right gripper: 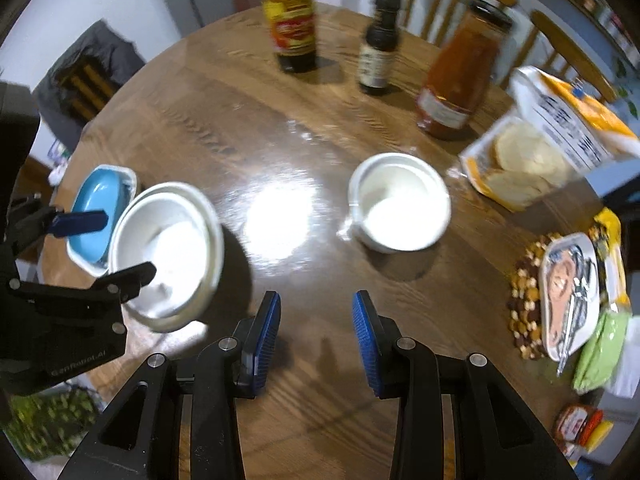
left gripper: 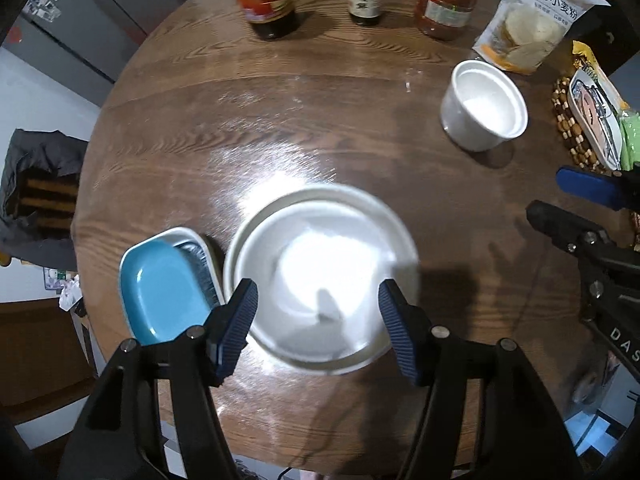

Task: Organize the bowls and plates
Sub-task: 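Move the right gripper to the small white cup and grasp its rim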

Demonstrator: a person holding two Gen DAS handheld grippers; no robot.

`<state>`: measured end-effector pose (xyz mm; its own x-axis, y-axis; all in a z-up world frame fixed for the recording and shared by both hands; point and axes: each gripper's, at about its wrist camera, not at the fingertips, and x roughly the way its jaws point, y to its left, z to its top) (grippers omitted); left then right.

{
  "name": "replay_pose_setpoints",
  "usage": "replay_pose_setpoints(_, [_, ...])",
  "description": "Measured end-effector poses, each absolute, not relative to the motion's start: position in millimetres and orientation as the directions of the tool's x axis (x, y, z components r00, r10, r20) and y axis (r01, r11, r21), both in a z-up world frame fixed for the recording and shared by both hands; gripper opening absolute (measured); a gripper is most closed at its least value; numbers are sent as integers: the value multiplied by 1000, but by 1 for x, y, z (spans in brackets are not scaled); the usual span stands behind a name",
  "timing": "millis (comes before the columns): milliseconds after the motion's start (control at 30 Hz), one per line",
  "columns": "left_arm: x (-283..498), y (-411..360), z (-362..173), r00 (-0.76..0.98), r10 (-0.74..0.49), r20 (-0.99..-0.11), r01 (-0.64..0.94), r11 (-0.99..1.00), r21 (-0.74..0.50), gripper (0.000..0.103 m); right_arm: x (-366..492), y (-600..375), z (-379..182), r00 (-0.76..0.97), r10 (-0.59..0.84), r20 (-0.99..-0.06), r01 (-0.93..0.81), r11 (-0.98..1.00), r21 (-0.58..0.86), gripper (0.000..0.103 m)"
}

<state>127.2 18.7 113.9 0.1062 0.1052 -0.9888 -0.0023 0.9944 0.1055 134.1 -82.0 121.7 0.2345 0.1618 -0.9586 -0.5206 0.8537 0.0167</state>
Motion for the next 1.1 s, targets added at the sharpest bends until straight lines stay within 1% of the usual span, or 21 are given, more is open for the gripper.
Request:
replay_pose_setpoints(200, [152, -17, 116, 98, 81, -992, 63, 994, 88, 63, 160, -115, 123, 246, 124, -961, -424, 906, 9, 38])
replay_pose_setpoints(433, [189, -44, 111, 93, 84, -992, 89, 992, 92, 63, 196, -138, 103, 219, 86, -972, -337, 942, 7, 38])
replay_pose_setpoints(767, [249, -50, 91, 61, 64, -996, 59, 996, 67, 63, 229, -126, 78, 196, 88, -977, -350, 937, 14, 38])
replay_pose_setpoints(867, [263, -53, 83, 54, 81, -995, 67, 994, 85, 63, 239, -126, 72, 186, 81, -979, -346, 938, 12, 38])
replay_pose_setpoints(933, [270, -55, 77, 41, 94, -995, 76, 992, 97, 61, 245, -126, 66, 170, 82, -982, -346, 938, 18, 38])
replay_pose_setpoints(1033, [277, -56, 71, 40, 135, -990, 96, 986, 138, 61, 251, -122, 59, 151, 87, -985, -352, 935, 28, 38])
replay_pose_setpoints(1100, [281, -56, 65, 23, 134, -991, 98, 986, 136, 60, 254, -120, 54, 146, 79, -986, -353, 935, 23, 38])
